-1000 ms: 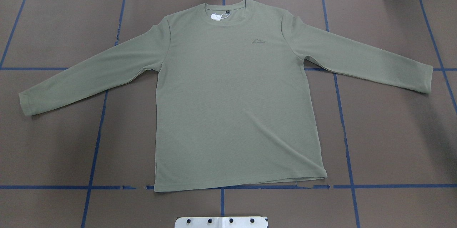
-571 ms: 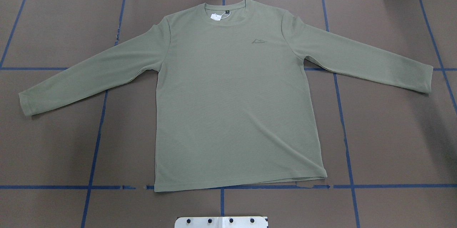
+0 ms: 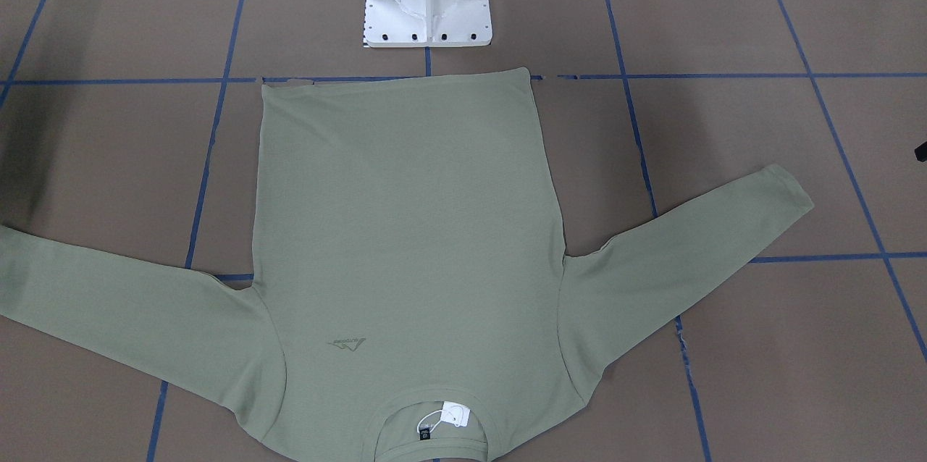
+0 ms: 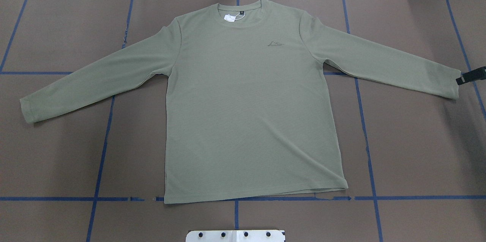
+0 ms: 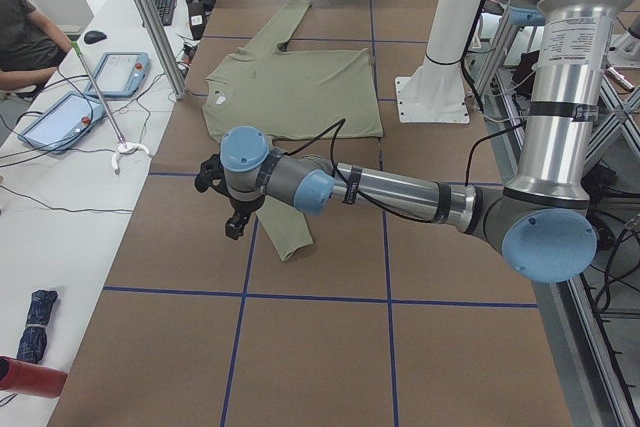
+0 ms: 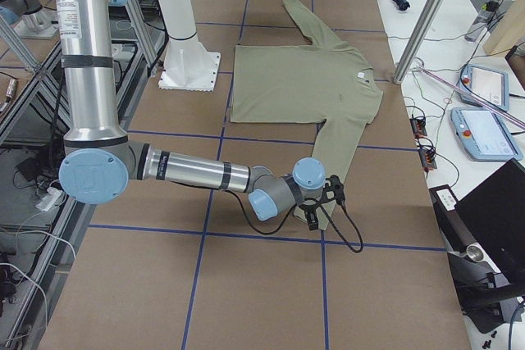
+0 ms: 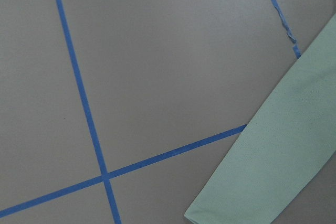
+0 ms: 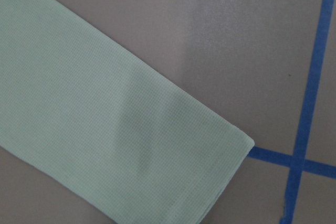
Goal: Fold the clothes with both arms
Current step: 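Lower the right gripper and grasp the sleeve cuff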
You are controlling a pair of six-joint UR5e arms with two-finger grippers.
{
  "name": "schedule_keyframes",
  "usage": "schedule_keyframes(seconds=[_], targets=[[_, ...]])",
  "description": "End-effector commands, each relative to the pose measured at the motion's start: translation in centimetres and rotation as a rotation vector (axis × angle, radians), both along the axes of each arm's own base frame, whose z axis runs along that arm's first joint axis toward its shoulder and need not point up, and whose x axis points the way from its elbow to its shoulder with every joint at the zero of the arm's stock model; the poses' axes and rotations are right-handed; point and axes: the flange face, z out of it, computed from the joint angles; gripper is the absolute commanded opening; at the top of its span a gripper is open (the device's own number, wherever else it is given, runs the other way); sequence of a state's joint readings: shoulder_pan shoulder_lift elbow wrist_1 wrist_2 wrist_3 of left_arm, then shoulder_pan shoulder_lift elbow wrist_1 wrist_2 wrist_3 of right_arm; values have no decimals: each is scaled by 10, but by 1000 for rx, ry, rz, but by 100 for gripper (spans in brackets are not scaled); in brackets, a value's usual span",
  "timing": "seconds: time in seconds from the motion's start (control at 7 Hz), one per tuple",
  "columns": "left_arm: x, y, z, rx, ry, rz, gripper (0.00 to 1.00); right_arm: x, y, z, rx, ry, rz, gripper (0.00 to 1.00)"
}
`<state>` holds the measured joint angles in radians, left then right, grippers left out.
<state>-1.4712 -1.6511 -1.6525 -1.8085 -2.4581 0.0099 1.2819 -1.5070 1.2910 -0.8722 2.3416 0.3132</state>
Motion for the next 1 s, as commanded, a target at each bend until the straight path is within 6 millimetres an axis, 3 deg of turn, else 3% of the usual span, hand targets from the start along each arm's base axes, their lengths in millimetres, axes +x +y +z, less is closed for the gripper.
schedule_keyframes(seconds=[0.0,0.14,0.86], targets=[[5,6,25,25,3,12,100,-15,-26,12,-35,23,-2,100],[5,6,36,29,4,10,100,-13,-27,19,-37,50,11,100],[6,3,29,41,6,8,100,-33,-29,28,-53,63,-19,100]])
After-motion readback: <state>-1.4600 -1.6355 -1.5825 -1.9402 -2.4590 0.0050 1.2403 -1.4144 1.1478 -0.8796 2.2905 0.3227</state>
